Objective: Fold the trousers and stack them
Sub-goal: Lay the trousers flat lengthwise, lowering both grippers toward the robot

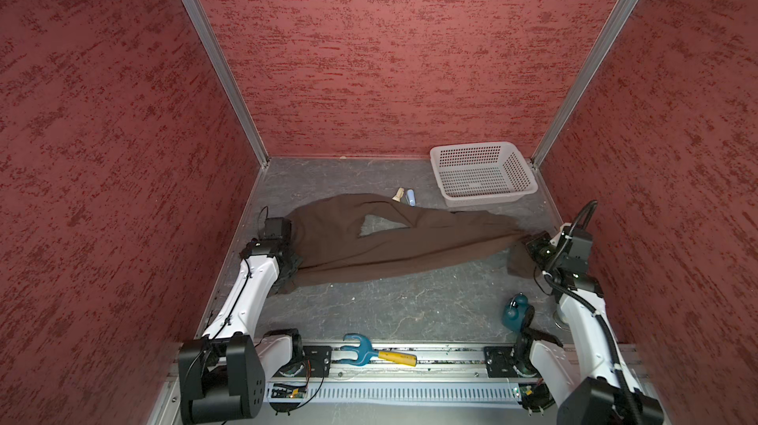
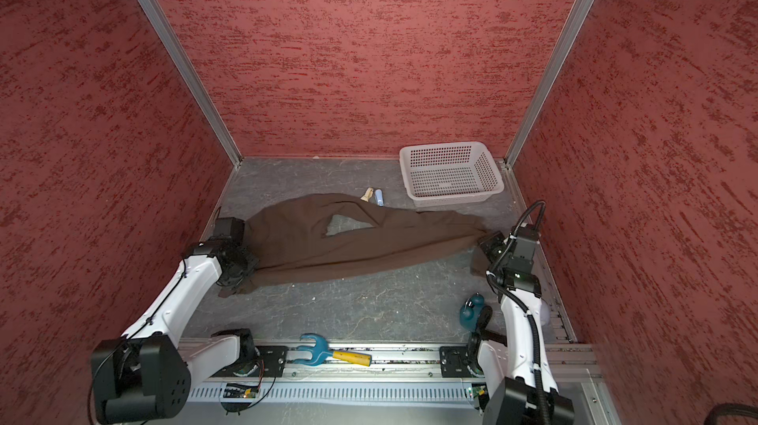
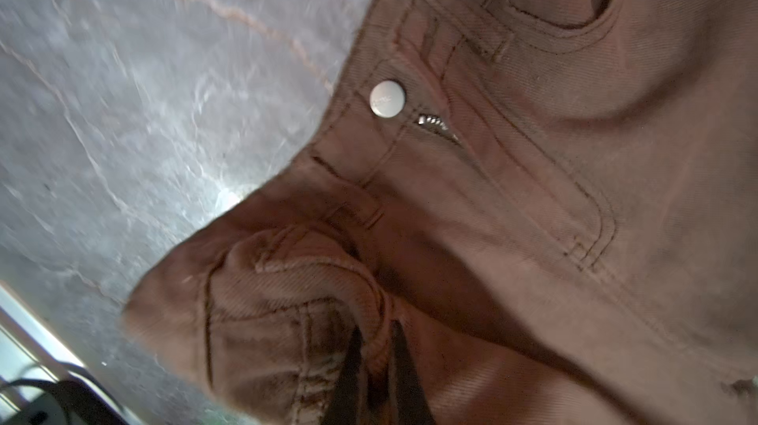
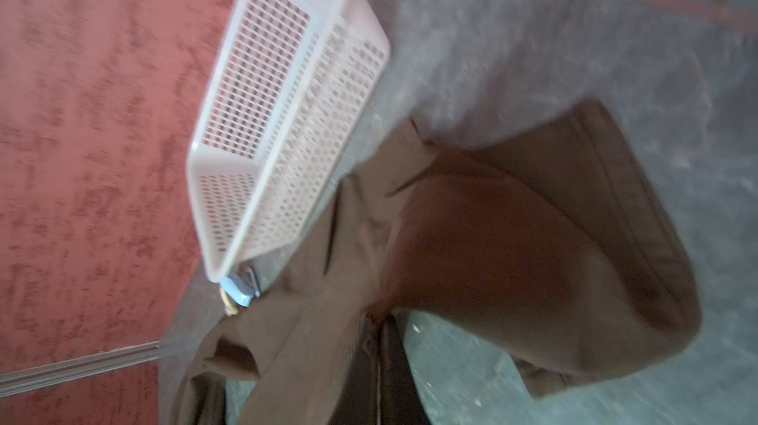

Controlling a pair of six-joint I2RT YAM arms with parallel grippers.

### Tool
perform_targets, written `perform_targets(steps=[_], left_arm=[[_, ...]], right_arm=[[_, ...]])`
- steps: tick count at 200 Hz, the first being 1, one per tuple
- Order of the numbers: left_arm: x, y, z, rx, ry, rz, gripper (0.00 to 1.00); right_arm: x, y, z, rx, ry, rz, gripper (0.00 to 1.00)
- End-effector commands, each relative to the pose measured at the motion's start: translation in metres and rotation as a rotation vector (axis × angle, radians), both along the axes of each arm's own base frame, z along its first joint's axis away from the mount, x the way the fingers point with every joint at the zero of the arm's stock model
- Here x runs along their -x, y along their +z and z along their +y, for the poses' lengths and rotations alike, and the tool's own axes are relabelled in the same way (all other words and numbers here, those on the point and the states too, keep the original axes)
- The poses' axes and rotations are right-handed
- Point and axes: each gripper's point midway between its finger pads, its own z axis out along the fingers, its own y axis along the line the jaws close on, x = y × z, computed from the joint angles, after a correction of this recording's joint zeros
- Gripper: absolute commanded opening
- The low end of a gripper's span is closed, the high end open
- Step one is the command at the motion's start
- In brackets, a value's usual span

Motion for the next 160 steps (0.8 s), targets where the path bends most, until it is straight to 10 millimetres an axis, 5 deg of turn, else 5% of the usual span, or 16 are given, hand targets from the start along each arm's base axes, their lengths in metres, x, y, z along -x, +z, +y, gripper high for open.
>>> perform_targets(steps=[1,13,50,75,104,124,160], left_arm=[[-0.014,0.012,-0.002,0.032,0.033,-0.089,0.0],[-0.01,0.01,-0.002,0.034,0.031,-0.072,0.0],[0.0,0.005,-0.011,0.085,0.036,-0.049,0.5],[-0.001,0.02,-0.012,0.09,0.05,-0.087,0.87],[-0.009,0.037,-0.012,0.093,0.043,-0.14,0.87],[-0.013,0.04,-0.012,0.101,0.042,-0.148,0.82],[-0.024,0.076,-0.019,0.139,0.025,-0.267,0.72]], right_arm=[[-0.007,0.022,-0.011,0.044,-0.036,-0.071,0.0],[-0.005,0.022,-0.014,0.062,-0.048,-0.059,0.0],[0.0,0.016,-0.019,0.098,-0.06,-0.038,0.0],[0.006,0.01,-0.024,0.113,-0.091,-0.012,0.01],[0.006,0.02,-0.028,0.155,-0.097,-0.037,0.42],[0.006,0.03,-0.034,0.185,-0.126,-0.055,0.61],[-0.011,0.07,-0.038,0.193,-0.132,-0.168,0.69]])
